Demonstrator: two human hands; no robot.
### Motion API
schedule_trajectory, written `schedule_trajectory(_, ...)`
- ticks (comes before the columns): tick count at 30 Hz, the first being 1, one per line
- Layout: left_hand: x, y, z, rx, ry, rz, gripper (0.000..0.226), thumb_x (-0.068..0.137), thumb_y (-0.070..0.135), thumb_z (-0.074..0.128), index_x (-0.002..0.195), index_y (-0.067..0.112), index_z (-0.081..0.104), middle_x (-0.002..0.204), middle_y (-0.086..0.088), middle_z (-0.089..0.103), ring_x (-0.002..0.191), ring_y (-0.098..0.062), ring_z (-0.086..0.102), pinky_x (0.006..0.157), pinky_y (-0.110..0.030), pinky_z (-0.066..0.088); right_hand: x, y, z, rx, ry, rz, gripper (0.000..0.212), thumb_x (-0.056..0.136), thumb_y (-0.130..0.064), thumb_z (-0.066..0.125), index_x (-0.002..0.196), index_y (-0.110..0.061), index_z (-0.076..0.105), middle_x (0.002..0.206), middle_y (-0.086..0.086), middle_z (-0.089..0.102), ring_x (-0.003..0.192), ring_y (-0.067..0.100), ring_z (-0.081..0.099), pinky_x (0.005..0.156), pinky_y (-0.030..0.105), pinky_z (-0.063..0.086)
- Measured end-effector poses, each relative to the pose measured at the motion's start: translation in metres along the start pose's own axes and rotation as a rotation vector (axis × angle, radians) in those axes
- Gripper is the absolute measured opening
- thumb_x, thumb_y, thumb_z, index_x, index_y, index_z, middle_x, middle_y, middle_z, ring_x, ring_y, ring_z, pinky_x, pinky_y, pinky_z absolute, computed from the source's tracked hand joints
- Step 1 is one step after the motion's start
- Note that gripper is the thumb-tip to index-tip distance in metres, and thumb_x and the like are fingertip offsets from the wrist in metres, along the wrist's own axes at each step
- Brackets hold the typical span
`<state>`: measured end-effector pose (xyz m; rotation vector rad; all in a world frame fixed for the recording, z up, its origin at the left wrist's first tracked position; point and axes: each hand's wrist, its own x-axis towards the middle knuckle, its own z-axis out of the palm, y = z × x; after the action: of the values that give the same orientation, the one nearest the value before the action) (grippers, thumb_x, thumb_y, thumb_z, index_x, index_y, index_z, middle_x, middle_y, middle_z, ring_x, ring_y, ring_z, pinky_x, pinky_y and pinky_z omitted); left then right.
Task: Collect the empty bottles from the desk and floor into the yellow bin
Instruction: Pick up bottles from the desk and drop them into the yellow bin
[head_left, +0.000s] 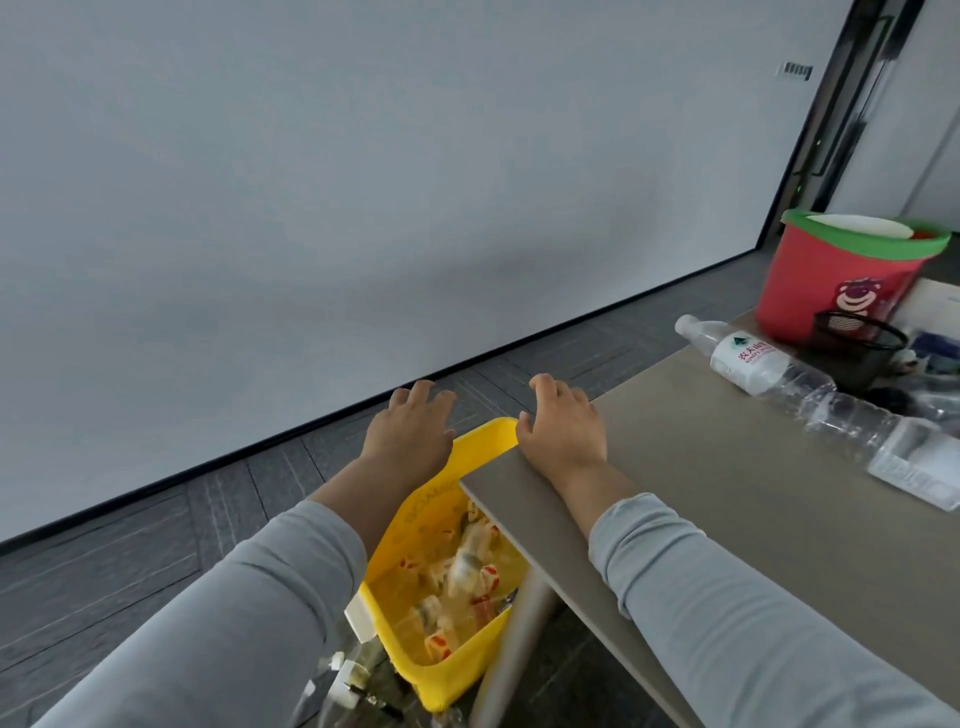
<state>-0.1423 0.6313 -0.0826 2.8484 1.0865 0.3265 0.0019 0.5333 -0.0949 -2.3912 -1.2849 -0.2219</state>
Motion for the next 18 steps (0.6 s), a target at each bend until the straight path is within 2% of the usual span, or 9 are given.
schedule_trajectory(3,-0.007,0.007,-0.007,0.008,0.023,0.012,0.043,0.095,0.029,0.043,0.137,0.018,0.038,0.138,-0.005,0.04,0.126,-0.026,0.036,0.093,-0.037,0.042,-0.004,-0.001,-0.008,-0.03,0.009,-0.011,0.038,0.093,-0.028,0.044,0.128,-0.012,0.04,0.125,0.01,0.055,0.113,0.028,0.049,0.093,0.038,0.039)
schedule_trajectory(9,-0.013,0.044,-0.018,0.023,0.063,0.09,0.041,0.096,0.03,0.04,0.135,0.017,0.04,0.134,-0.005,0.042,0.123,-0.025,0.039,0.093,-0.036,0.041,-0.027,0.024,-0.042,-0.032,0.07,0.007,0.038,0.093,-0.028,0.044,0.128,-0.012,0.04,0.121,0.008,0.056,0.11,0.026,0.051,0.09,0.037,0.039)
schedule_trajectory(14,-0.017,0.106,-0.016,-0.01,0.081,0.221,0.043,0.096,0.031,0.04,0.137,0.017,0.037,0.136,-0.005,0.039,0.123,-0.025,0.038,0.094,-0.036,0.041,-0.065,0.078,-0.085,-0.099,0.13,0.074,0.038,0.093,-0.03,0.044,0.127,-0.013,0.041,0.116,0.006,0.059,0.104,0.023,0.052,0.087,0.035,0.04)
schedule_trajectory(18,-0.019,0.174,-0.005,-0.066,0.095,0.339,0.047,0.095,0.032,0.043,0.139,0.018,0.036,0.138,-0.003,0.037,0.127,-0.024,0.036,0.097,-0.035,0.039,-0.107,0.131,-0.12,-0.127,0.188,0.194,0.042,0.093,-0.031,0.046,0.131,-0.013,0.042,0.123,0.007,0.058,0.114,0.024,0.051,0.096,0.036,0.04)
